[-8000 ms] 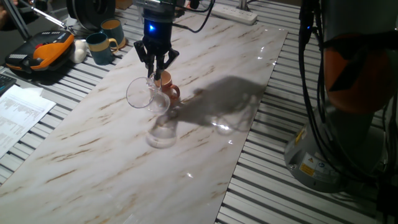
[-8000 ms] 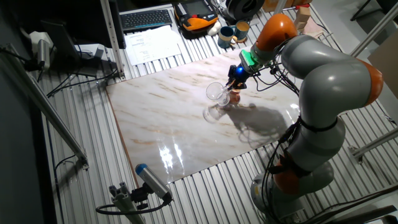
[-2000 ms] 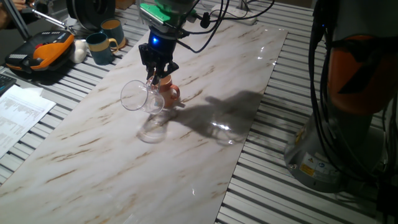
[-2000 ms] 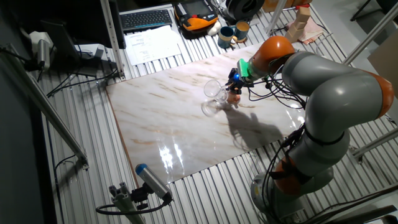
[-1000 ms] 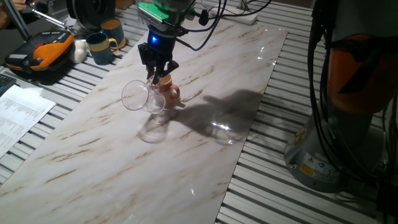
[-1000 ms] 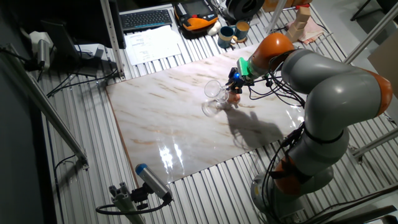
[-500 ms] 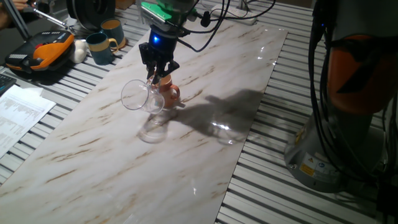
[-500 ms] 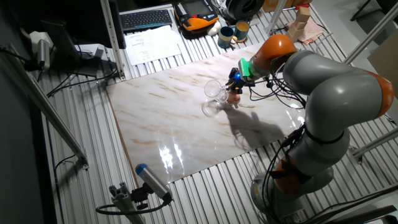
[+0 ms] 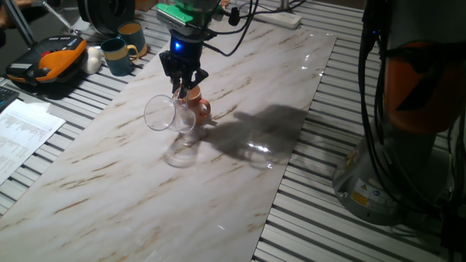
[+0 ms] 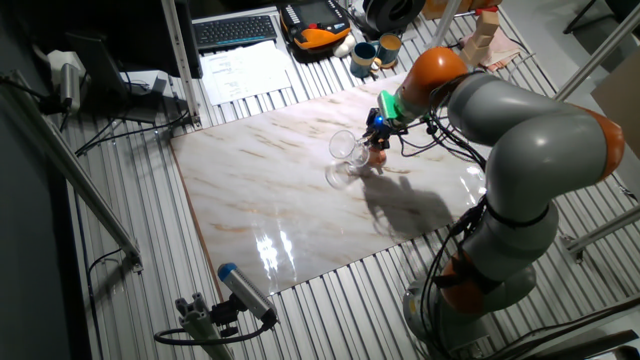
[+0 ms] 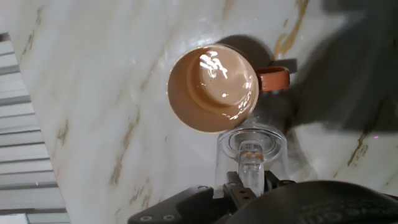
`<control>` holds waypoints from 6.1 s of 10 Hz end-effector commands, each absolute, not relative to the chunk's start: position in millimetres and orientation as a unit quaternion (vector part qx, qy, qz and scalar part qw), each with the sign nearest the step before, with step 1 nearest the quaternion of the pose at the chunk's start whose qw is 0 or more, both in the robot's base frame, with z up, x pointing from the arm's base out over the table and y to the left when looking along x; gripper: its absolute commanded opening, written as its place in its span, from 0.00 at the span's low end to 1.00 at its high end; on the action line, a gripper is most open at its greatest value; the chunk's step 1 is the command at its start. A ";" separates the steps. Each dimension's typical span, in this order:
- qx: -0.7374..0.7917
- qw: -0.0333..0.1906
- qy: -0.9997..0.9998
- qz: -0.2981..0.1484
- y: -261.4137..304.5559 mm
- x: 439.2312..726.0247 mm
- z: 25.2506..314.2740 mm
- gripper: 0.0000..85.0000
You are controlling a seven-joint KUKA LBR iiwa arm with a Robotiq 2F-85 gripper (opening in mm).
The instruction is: Pour the water from one cup into another empty cup
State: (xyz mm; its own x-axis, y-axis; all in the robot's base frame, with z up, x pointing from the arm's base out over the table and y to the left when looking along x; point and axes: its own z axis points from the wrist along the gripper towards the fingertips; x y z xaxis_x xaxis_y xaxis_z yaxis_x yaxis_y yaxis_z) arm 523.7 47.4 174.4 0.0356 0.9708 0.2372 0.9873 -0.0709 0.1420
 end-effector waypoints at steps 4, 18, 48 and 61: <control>-0.703 0.080 -0.680 -0.193 47.3 523.6 174.5 0.00; -0.703 0.088 -0.676 -0.203 84.7 536.1 175.5 0.00; -0.729 0.068 -0.641 -0.232 152.0 544.8 148.2 0.00; -0.730 0.064 -0.643 -0.225 147.2 542.2 146.6 0.00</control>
